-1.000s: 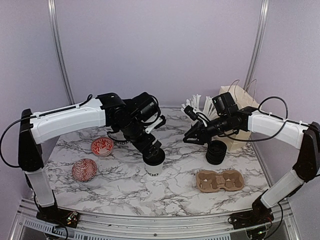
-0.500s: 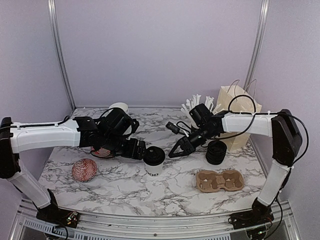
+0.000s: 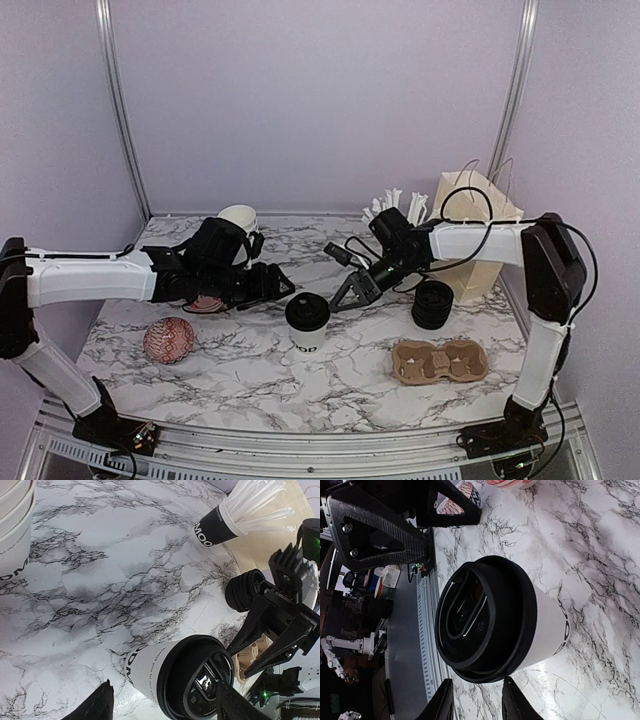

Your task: Pack the takeout coffee

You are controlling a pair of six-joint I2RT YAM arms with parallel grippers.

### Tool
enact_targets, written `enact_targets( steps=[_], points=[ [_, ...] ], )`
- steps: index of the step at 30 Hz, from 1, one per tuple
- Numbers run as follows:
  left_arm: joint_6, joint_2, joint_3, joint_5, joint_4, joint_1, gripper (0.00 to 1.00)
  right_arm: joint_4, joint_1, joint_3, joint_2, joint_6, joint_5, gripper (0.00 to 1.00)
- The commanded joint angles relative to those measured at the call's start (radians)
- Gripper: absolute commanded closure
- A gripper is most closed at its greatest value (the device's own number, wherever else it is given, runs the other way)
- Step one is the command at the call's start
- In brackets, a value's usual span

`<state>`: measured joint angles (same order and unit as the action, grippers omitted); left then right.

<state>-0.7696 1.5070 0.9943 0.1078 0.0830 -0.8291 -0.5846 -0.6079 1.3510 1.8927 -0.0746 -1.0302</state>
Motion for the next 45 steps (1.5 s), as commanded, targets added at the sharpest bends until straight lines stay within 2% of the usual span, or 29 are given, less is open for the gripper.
enact_targets(
  steps=[1,12,20,35,38,45],
  points=[
    [-0.010,0.046,0.010,0.081,-0.094,0.004,0.32,-0.023,-0.004,0.049,0.033,0.014,-0.028,0.68],
    [-0.007,0.106,0.004,0.130,-0.123,0.004,0.47,-0.014,-0.004,0.062,0.064,0.033,-0.051,0.72],
    [-0.008,0.132,-0.016,0.145,-0.132,0.004,0.53,0.006,-0.001,0.089,0.114,0.068,-0.102,0.71],
    [-0.017,0.206,-0.051,0.185,-0.162,0.005,0.64,0.050,0.031,0.090,0.189,0.189,-0.054,0.73],
    [-0.033,0.205,-0.090,0.188,-0.183,0.005,0.66,0.058,0.027,0.093,0.210,0.209,-0.004,0.75],
    [-0.059,0.190,-0.168,0.182,-0.230,0.003,0.65,0.006,0.001,0.084,0.254,0.177,0.276,0.80]
  ],
)
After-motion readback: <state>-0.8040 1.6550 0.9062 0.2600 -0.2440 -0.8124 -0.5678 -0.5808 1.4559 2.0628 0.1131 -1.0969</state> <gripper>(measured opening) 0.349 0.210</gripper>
